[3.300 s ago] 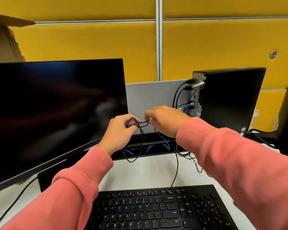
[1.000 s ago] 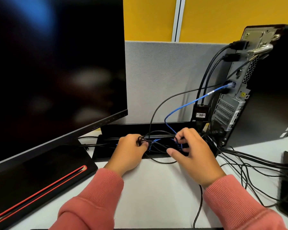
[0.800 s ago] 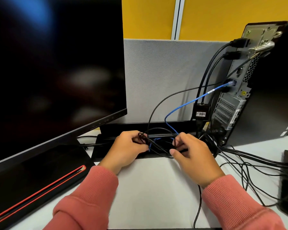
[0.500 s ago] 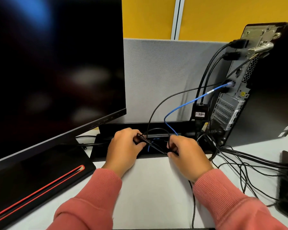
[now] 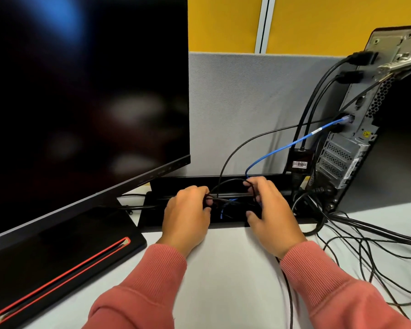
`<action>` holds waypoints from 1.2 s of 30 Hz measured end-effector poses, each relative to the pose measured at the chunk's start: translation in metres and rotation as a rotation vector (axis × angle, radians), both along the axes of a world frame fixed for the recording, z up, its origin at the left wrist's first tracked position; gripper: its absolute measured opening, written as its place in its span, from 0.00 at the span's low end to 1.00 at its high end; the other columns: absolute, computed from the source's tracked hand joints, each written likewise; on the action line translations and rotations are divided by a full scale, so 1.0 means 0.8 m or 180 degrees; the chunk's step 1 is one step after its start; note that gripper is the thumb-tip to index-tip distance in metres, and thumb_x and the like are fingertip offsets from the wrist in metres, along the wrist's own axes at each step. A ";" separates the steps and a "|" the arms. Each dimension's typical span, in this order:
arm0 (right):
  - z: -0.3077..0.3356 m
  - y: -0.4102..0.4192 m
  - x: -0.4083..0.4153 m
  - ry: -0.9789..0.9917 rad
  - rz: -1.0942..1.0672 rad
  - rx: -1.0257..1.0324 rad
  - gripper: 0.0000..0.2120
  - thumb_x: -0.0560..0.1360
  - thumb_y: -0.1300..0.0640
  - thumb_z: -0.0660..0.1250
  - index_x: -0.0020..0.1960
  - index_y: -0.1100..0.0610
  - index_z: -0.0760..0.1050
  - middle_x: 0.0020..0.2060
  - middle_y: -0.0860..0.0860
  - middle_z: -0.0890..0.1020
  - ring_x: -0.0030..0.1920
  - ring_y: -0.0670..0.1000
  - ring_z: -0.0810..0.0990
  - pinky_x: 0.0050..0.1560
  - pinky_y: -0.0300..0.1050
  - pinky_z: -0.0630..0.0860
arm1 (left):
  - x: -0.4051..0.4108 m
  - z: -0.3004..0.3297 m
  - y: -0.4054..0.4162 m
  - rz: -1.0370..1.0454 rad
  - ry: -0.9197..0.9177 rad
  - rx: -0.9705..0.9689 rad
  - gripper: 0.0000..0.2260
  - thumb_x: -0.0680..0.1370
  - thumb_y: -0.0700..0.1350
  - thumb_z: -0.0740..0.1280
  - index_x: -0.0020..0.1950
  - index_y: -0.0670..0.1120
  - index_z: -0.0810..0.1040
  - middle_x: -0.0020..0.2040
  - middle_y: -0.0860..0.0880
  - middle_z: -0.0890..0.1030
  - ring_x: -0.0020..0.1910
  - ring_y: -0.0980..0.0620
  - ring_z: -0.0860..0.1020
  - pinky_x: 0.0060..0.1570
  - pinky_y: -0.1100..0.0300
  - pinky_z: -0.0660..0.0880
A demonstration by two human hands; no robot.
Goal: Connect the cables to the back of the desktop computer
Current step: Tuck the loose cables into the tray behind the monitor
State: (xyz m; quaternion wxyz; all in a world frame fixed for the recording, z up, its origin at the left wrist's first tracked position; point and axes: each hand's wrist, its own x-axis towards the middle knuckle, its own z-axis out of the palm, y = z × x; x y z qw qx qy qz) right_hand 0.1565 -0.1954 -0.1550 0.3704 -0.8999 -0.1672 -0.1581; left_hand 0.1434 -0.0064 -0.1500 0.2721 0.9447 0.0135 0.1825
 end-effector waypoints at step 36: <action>-0.009 0.003 0.006 0.0339 0.0043 -0.0608 0.06 0.78 0.52 0.70 0.43 0.48 0.84 0.40 0.43 0.77 0.47 0.47 0.77 0.54 0.52 0.75 | 0.007 -0.005 0.002 -0.0179 0.0148 0.0522 0.08 0.78 0.52 0.74 0.43 0.54 0.77 0.45 0.55 0.75 0.46 0.52 0.75 0.40 0.57 0.69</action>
